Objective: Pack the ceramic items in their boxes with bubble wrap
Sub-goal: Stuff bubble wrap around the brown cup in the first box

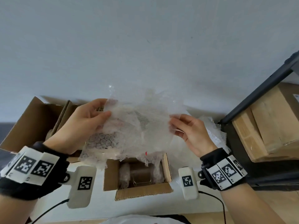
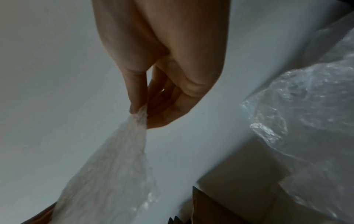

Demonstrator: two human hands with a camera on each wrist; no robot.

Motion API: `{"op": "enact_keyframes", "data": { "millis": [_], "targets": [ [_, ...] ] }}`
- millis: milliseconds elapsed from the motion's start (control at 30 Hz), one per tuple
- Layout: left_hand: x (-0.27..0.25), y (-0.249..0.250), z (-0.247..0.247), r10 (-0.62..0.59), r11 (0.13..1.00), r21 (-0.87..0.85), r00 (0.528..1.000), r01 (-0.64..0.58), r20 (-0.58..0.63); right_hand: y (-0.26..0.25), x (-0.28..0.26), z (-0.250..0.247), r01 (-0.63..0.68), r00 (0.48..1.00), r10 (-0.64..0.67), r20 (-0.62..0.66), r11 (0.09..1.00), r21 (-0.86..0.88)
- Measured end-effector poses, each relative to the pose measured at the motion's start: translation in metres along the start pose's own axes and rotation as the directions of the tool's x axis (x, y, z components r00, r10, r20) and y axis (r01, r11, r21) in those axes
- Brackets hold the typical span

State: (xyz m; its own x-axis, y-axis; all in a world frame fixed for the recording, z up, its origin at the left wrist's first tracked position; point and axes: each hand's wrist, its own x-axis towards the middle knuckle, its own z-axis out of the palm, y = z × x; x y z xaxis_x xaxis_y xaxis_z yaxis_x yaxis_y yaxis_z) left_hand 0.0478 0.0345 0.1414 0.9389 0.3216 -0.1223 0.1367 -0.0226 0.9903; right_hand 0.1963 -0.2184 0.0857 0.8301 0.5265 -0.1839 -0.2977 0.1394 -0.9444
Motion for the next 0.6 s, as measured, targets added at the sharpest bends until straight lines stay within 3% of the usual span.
{"op": "enact_keyframes", "data": {
  "millis": [100,233,333,400,500,533,600],
  "targets": [
    [0.001,-0.006,-0.004,-0.018,1.000,0.002,1.000,0.018,-0.024,-0.012,0.000,0.005,0.053,0.999,-0.053,-0.006,0.998,-0.044],
    [0.002,-0.008,0.000,-0.004,0.992,-0.126,0.999,-0.003,-0.050,-0.022,0.001,0.008,0.039,0.998,-0.034,0.049,0.993,-0.108],
    [-0.001,-0.003,0.003,0.075,0.984,-0.156,0.991,-0.091,-0.108,-0.017,-0.001,0.010,0.038,0.998,-0.029,0.054,0.985,-0.169],
    [-0.003,-0.001,0.004,0.163,0.981,-0.078,0.975,-0.176,-0.148,-0.011,-0.001,0.013,0.089,0.996,-0.092,-0.002,0.968,-0.234],
    [-0.005,0.004,0.008,0.212,0.975,0.090,0.971,-0.203,-0.110,-0.011,-0.002,0.021,0.226,0.962,-0.272,-0.011,0.821,-0.524],
    [-0.006,0.006,0.010,0.217,0.972,0.116,0.973,-0.206,-0.083,-0.013,-0.003,0.025,0.278,0.950,-0.308,0.051,0.764,-0.582],
    [-0.009,0.011,0.016,0.244,0.961,0.142,0.970,-0.237,-0.027,-0.018,-0.004,0.035,0.323,0.946,-0.253,0.201,0.733,-0.599]
  ]
}}
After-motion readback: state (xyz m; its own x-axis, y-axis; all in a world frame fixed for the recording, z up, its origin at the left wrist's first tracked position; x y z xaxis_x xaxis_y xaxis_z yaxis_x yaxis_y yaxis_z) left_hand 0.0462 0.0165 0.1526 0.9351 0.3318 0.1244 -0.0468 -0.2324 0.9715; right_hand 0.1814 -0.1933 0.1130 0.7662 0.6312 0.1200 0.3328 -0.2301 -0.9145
